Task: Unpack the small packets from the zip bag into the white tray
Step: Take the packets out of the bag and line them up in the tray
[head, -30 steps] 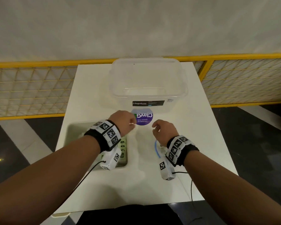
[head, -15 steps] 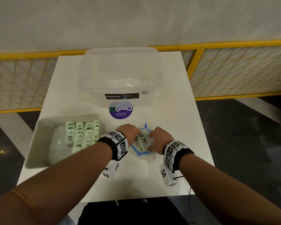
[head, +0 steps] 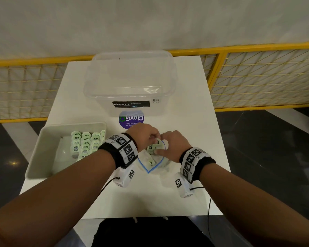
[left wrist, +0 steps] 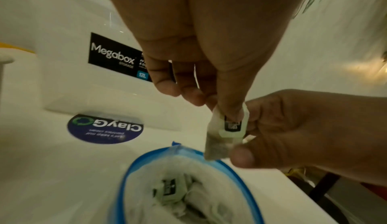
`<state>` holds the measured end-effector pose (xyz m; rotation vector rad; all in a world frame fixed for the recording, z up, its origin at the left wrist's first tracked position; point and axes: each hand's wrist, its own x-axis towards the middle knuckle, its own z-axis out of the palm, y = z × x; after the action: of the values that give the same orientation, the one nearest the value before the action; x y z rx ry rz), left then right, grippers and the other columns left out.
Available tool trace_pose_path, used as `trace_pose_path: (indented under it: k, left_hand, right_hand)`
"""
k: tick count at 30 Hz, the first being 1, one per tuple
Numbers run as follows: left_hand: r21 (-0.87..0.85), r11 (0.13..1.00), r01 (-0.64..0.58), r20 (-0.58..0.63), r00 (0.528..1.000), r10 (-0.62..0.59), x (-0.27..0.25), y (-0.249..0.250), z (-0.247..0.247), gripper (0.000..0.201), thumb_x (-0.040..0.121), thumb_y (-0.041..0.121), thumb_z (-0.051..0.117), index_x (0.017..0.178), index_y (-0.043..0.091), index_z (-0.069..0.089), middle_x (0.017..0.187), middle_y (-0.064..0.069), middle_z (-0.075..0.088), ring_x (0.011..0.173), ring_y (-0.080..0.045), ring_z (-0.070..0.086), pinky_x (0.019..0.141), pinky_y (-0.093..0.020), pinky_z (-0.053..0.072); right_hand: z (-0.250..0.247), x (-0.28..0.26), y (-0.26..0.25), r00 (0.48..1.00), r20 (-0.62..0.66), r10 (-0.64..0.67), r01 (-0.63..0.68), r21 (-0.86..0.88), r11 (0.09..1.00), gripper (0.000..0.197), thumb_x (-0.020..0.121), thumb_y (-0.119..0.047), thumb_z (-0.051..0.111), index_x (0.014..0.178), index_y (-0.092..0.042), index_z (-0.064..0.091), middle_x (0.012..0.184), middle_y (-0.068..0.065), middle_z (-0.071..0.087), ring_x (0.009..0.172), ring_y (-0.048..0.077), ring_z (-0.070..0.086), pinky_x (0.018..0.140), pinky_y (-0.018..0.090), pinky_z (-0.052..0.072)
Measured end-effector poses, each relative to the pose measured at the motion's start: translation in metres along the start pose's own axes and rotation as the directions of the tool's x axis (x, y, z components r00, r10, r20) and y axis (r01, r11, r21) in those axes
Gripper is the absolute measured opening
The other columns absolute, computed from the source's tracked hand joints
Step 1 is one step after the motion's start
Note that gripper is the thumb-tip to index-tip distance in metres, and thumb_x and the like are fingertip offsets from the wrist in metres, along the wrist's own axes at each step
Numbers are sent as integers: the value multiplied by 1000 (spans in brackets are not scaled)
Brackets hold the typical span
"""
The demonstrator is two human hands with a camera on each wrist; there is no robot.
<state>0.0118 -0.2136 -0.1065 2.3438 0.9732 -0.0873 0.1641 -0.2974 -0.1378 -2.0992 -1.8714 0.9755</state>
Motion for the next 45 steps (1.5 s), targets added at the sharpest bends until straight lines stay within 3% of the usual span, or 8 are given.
trace_pose_path:
  k: [4,6,12,19,23,28,39,45]
  left_hand:
    - [-98,995,-21,-79,997,14,0,7,0,8,84,25,71,90,20,69,85,7,70,61,3,52,66,-17,41]
    - [-67,996,60,-51,997,-63,-1,3,4,13,82,28,72,93,21,69,86,7,70,70,-3,59,73,-23,48]
    - [221,968,117,249,953,-172,-8,-7,37,25,86,19,64,108,28,71,108,0,67,99,-22,64,89,-29,49]
    - [259,956,140,267,941,-210,-6,-7,43,24,87,16,56,102,25,72,101,0,67,94,-23,63,81,-27,47]
    - [192,970,152,136,974,-179,-8,-14,33,16,88,20,63,101,22,71,97,2,71,93,-20,64,85,-30,50]
    - [-95,978,188,-106,975,-198,-13,-18,18,13,86,25,69,97,18,69,85,7,66,79,-10,59,80,-23,46]
    - [-170,984,45,-178,981,-76,-24,-13,-15,17,85,29,71,101,23,69,79,20,57,66,-3,53,69,-16,39]
    - [-212,977,23,-257,963,-79,-36,-21,-41,4,83,23,72,87,23,74,78,7,68,64,2,55,68,-7,41]
  right_hand:
    - [-3,-1,2,998,-64,-21,33,202,979,13,84,-28,67,81,-16,65,75,1,63,76,22,57,71,32,46]
    - [0,-1,6,999,-47,-3,12,185,983,23,84,-25,67,67,-18,52,61,-6,50,66,20,49,60,28,37]
    - [16,-3,19,999,5,43,-43,172,984,34,84,-22,62,65,-26,35,68,-4,47,67,20,44,52,22,31]
    - [21,-5,19,995,44,94,-101,230,968,28,88,-18,54,71,-20,32,68,0,46,61,20,39,53,28,32]
    - [19,-6,18,997,56,60,-74,315,946,11,87,-11,42,89,-21,37,89,13,67,69,27,53,65,42,50]
    - [11,-5,12,999,-34,13,0,373,928,25,89,-17,55,113,-20,56,93,2,64,75,19,57,62,23,43]
    - [-4,9,-20,977,-213,-28,97,322,942,18,87,-25,68,100,-12,67,106,6,63,98,19,57,81,23,37]
    - [-12,12,-52,978,-208,-27,100,348,932,19,83,-27,73,89,-10,67,93,4,67,84,19,60,73,26,45]
